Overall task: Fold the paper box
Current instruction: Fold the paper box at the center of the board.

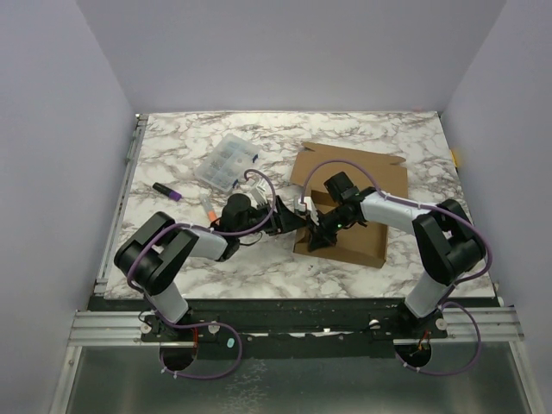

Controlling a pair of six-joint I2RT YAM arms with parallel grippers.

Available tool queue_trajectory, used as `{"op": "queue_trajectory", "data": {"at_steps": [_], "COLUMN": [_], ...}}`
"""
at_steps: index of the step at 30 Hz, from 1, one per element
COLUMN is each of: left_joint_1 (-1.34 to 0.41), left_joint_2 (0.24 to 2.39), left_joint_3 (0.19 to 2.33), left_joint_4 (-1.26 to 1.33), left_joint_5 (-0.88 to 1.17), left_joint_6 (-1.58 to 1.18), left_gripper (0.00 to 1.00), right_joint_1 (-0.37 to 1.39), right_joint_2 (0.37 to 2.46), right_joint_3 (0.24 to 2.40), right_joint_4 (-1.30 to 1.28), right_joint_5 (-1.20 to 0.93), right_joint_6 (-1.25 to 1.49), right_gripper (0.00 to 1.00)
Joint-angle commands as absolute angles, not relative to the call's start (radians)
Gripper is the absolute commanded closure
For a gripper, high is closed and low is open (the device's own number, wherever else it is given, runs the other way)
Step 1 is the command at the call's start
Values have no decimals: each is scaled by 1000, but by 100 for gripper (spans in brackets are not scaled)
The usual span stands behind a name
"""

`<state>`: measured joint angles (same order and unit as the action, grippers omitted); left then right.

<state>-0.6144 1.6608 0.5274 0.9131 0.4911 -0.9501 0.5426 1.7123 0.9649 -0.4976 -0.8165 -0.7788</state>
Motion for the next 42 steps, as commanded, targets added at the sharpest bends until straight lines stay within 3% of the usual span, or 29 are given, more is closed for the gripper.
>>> {"op": "queue_trajectory", "data": {"at_steps": [1,5,7,9,25,34,39,42], "left_joint_1": [-607,-606,-606,-606,-640,-677,-735,-794], "left_joint_2": [1699,1711,1718,1717,1690,1710,1718,1728], "left_joint_3": [546,549,549,549,659,741,822,898], "left_joint_4": [854,893,888,873,613,519,382,240], "left_joint_5": [466,464,452,443,376,344,263,173], "left_joint_6": [-927,-953,-957,-951,-809,-769,-710,-651], "left_gripper": [28,30,34,33,32,32,31,31], "right_joint_1": [549,538,531,521,436,365,364,359], "right_joint_2": [1722,1715,1708,1699,1587,1501,1517,1502], "right_joint_3": [926,927,928,924,926,829,786,798], "right_joint_4": [-509,-517,-527,-528,-589,-623,-587,-581], "right_joint_5": [-738,-752,-764,-770,-778,-740,-724,-732], "right_joint_6": [-810,-812,-819,-820,-823,-888,-906,-894], "right_gripper": [100,98,91,86,69,69,86,87]}}
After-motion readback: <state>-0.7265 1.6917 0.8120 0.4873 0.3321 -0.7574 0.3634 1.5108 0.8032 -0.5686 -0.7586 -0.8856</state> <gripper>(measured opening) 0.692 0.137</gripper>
